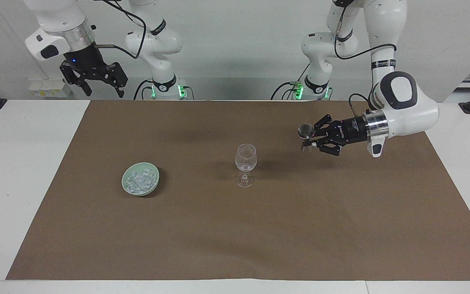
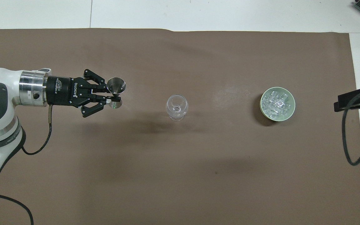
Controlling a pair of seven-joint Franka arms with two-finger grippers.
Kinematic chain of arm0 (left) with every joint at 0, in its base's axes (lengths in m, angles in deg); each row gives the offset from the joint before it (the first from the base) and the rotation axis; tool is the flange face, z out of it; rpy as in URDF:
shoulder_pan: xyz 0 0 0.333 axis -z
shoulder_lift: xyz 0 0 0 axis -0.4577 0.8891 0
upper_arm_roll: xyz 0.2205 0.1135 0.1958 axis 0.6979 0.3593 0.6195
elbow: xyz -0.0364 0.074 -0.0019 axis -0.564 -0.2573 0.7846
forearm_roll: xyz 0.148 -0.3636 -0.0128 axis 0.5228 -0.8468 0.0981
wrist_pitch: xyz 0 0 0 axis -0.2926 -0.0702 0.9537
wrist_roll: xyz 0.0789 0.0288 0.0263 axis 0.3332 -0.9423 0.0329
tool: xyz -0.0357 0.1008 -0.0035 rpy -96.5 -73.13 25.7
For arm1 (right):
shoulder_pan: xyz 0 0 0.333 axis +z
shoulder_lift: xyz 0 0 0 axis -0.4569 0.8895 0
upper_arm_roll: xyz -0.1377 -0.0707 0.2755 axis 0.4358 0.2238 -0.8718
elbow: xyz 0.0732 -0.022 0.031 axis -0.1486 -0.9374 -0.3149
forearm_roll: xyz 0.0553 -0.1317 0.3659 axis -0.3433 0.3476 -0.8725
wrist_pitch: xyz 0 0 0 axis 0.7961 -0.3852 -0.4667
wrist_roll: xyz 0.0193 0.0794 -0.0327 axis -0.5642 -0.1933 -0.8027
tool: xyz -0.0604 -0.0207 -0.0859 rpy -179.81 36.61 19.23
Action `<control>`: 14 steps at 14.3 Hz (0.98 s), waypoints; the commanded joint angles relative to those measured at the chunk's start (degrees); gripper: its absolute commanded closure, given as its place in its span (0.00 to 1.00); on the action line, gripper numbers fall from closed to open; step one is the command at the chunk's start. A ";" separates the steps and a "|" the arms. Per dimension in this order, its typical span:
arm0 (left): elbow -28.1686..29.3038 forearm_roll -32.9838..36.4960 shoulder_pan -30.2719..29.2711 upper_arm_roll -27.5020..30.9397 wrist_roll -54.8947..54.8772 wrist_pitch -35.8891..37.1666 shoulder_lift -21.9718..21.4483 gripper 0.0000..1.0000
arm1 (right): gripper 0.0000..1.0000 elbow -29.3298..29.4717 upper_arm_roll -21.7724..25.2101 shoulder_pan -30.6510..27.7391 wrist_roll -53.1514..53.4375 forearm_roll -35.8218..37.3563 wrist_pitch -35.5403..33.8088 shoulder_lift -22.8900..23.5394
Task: Pour wine and add ice with both arms
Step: 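Lift the metal cup with the left gripper toward the wine glass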
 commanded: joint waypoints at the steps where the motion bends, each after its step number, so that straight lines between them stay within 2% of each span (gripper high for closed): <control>1: 2.92 -3.35 0.72 -1.23 -2.67 -3.05 -2.03 1.00 | 0.00 0.80 -0.05 -0.78 -0.78 -1.84 -0.57 0.30; 5: 4.93 -3.89 0.72 -5.96 -3.12 -10.06 -3.17 1.00 | 0.00 0.80 -0.05 -0.87 -0.78 -1.84 -0.57 0.30; 10: 5.38 -3.98 0.72 -9.31 -2.68 -15.08 -3.79 1.00 | 0.00 0.80 -0.05 -0.87 -0.78 -1.84 -0.57 0.30; 14: 8.19 -3.98 0.81 -12.65 -2.24 -20.10 -6.33 1.00 | 0.00 0.80 -0.05 -0.78 -0.78 -1.84 -0.57 0.30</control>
